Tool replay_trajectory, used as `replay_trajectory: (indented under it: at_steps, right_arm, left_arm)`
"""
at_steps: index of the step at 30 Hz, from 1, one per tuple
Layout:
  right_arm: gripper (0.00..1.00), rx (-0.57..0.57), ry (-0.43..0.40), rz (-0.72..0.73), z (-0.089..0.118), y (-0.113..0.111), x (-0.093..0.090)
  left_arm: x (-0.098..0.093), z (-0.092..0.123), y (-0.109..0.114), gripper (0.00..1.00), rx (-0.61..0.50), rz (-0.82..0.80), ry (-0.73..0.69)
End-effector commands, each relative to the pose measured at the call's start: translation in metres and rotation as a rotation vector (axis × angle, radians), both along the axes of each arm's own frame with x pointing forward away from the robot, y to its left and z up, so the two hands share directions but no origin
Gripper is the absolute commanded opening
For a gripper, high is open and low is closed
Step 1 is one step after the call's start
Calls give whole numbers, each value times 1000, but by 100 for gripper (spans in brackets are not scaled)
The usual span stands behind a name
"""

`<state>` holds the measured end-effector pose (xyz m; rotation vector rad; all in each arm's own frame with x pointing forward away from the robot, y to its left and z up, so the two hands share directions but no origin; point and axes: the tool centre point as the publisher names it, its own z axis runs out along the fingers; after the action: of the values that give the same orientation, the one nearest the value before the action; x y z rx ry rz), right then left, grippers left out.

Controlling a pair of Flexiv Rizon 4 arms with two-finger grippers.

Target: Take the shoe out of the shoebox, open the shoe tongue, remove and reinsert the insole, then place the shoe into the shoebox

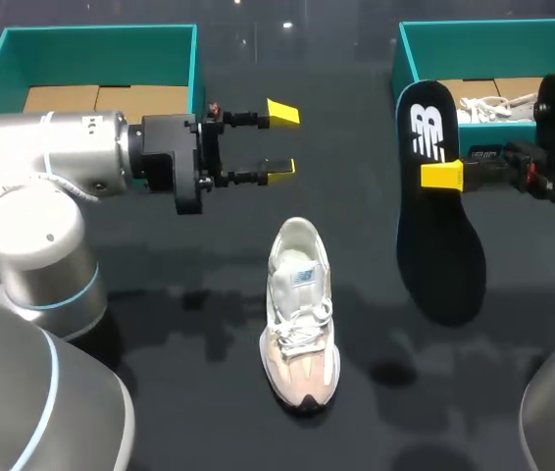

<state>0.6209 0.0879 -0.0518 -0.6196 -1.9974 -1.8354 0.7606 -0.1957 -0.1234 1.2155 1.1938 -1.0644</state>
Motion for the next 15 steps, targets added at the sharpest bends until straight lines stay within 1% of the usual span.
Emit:
replay_trajectory:
  at_steps: [1,6,10,12,13,14,15]
  right_arm:
    - [0,18,6,50,-5,5,17]
    - [0,18,6,50,-5,5,17]
    - [0,39,26,24,-6,5,56]
    - [0,34,89,1,-11,4,75]
    - [0,62,127,-10,-13,3,83]
    - [0,70,179,-21,-17,3,91]
    - [0,65,212,-27,-20,3,97]
  left_arm:
    - [-1,0,1,100,0,0,-2]
    - [-1,0,1,100,0,0,-2]
    - [-1,0,1,100,0,0,-2]
    - [-1,0,1,100,0,0,-2]
    - [-1,0,1,100,0,0,-2]
    - [-1,0,1,100,0,0,-2]
    - [-1,0,1,100,0,0,-2]
